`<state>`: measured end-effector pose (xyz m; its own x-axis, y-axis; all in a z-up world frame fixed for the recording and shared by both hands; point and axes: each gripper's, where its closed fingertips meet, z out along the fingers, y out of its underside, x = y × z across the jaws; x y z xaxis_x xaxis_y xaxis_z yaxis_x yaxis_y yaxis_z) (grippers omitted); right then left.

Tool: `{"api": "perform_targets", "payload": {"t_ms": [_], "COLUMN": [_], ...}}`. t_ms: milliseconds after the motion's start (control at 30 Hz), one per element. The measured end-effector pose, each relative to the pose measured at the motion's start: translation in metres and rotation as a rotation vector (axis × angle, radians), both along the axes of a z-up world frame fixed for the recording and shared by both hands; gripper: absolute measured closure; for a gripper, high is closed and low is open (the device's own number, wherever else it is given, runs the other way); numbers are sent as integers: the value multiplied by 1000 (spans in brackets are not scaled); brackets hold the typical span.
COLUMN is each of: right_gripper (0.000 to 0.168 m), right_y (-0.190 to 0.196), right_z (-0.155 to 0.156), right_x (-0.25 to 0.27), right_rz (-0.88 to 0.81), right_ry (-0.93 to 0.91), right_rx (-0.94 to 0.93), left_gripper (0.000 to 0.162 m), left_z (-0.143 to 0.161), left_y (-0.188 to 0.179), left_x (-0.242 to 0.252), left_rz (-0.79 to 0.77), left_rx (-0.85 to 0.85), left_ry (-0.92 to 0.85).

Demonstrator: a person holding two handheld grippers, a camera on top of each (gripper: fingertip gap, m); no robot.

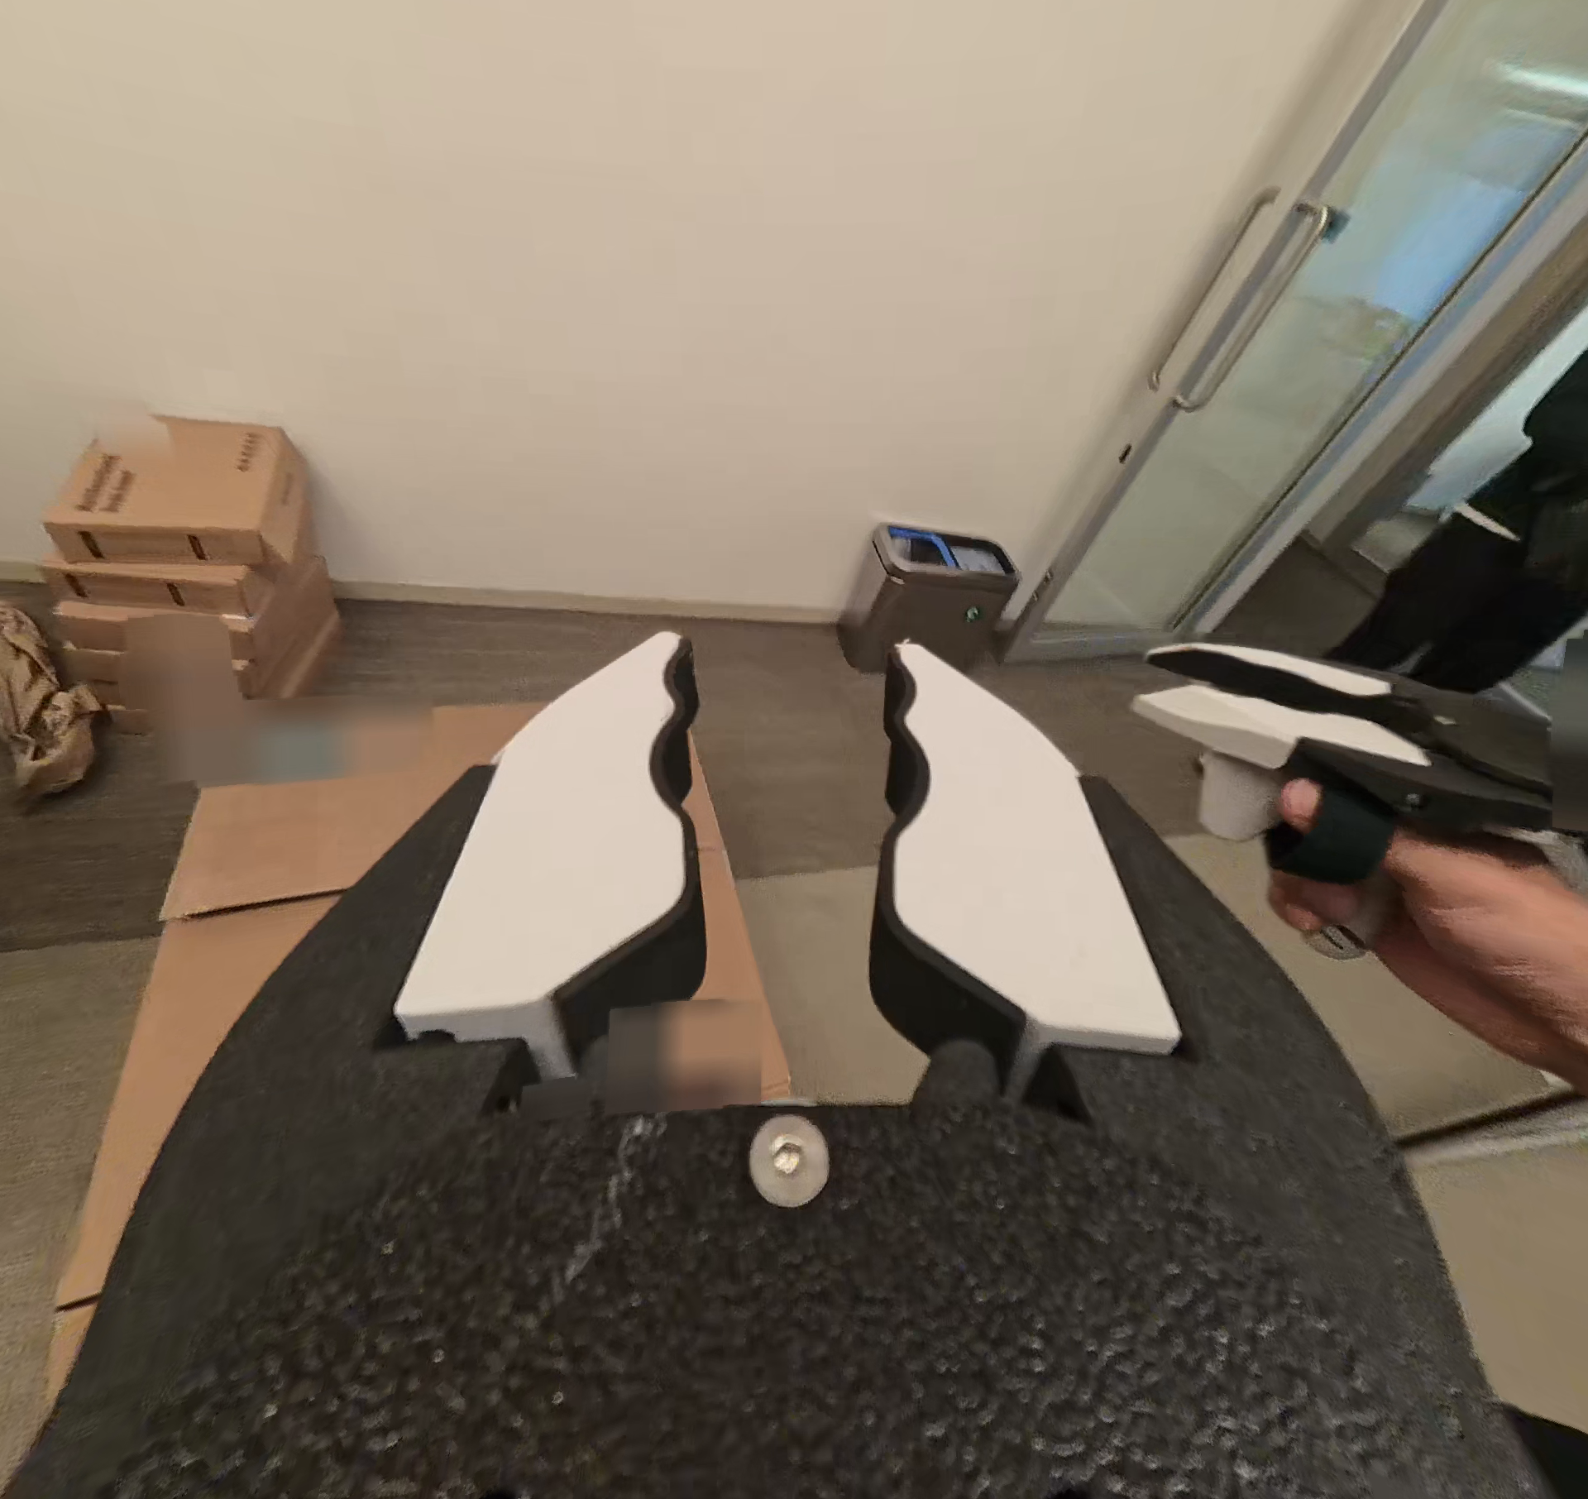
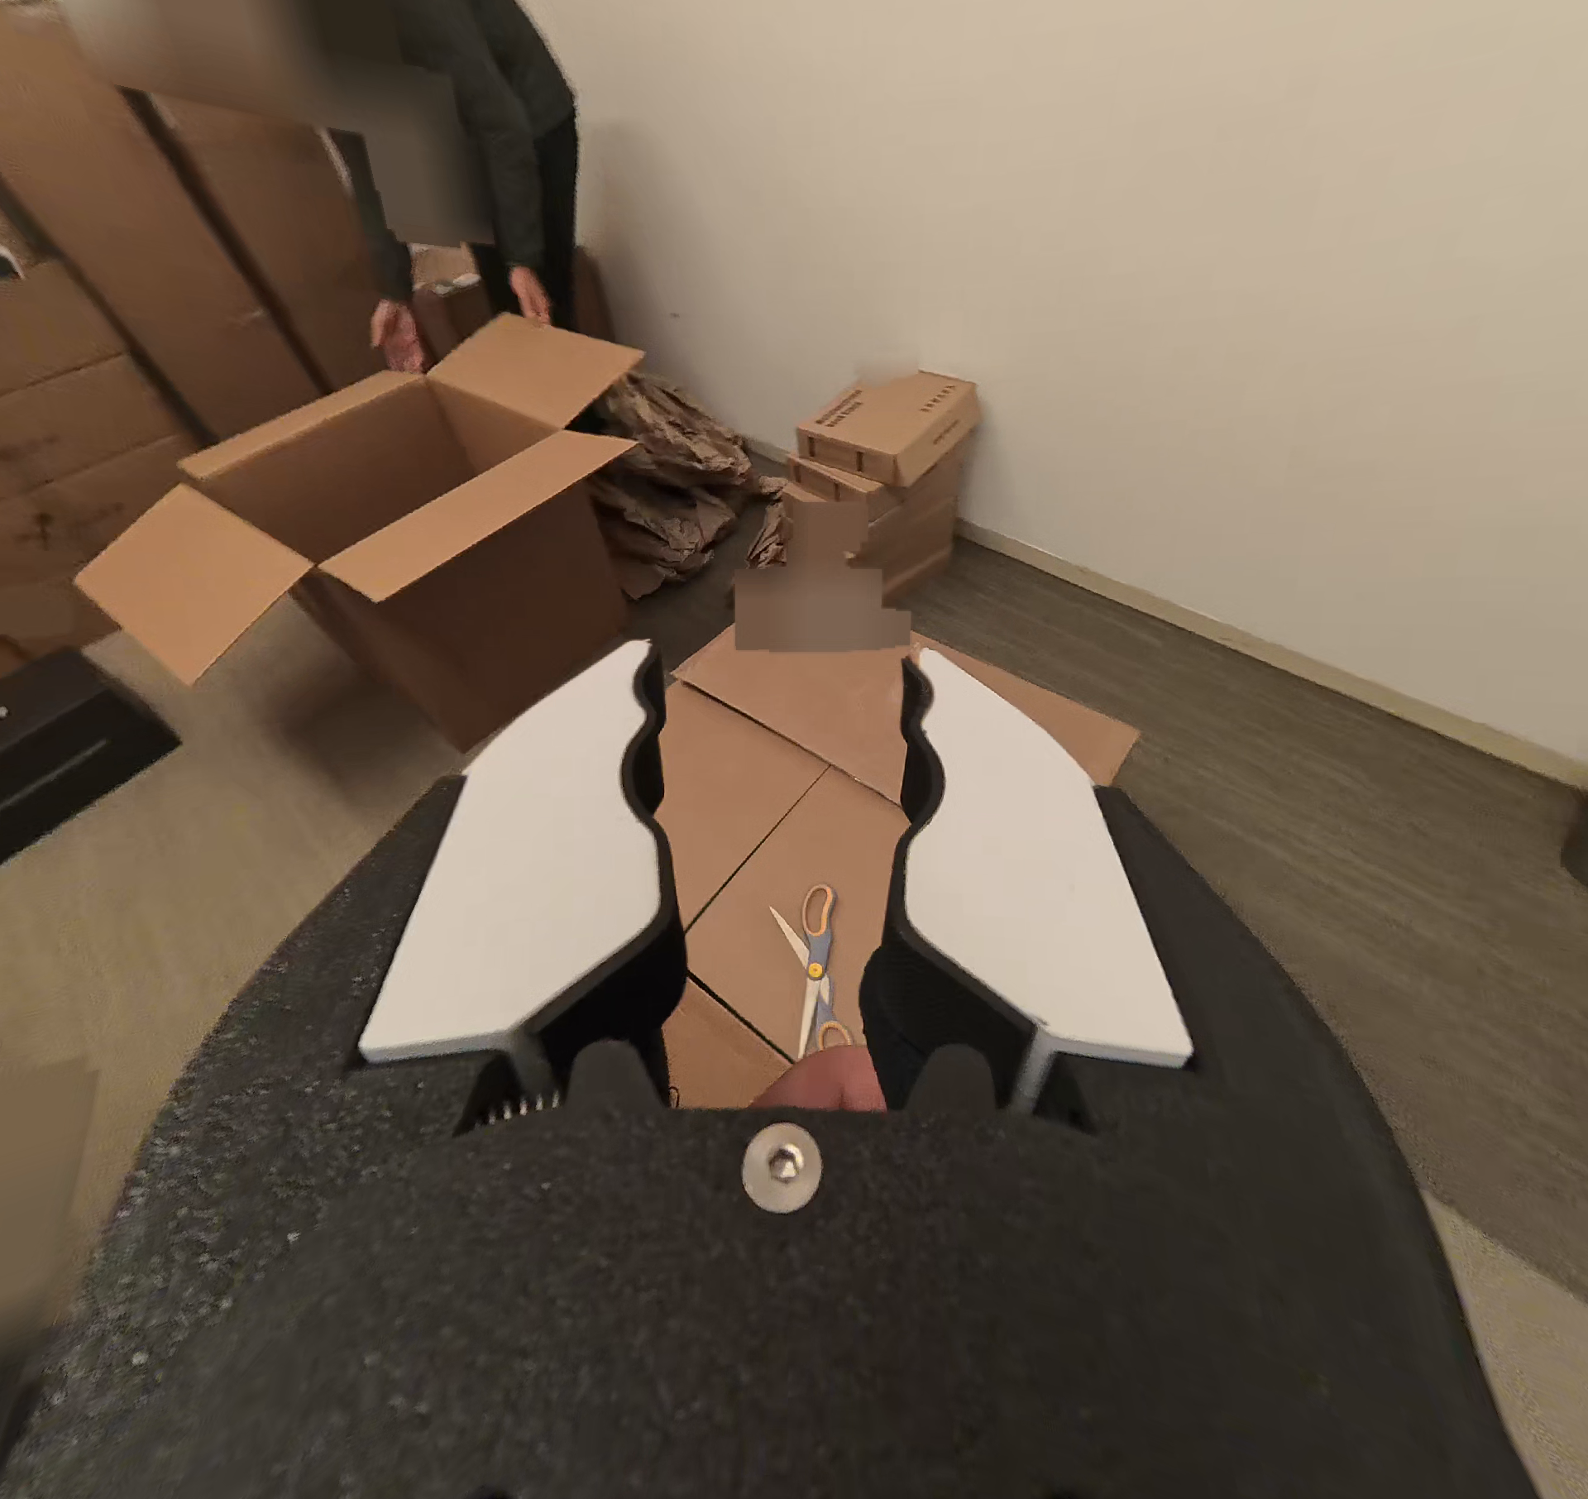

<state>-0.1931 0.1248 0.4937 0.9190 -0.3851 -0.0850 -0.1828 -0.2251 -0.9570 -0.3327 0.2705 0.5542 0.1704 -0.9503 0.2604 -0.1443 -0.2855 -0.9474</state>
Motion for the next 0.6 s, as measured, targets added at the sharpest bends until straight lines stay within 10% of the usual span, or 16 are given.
{"api": "perform_targets", "payload": {"t_ms": [433,600], "right_gripper": [168,168], "right_y": [48,89], "right_z": [74,176], "right_x": [44,-20], "right_rz": [-201,162], "right_ry": [-80,-223], "right_rx": [-129,238], "left_gripper": [162,162], "left_z": [50,57], "left_y": [49,74], "left_x": [92,138], "left_rz": [7,53], "left_rx": [16,128], "left_ry": [53,168]}}
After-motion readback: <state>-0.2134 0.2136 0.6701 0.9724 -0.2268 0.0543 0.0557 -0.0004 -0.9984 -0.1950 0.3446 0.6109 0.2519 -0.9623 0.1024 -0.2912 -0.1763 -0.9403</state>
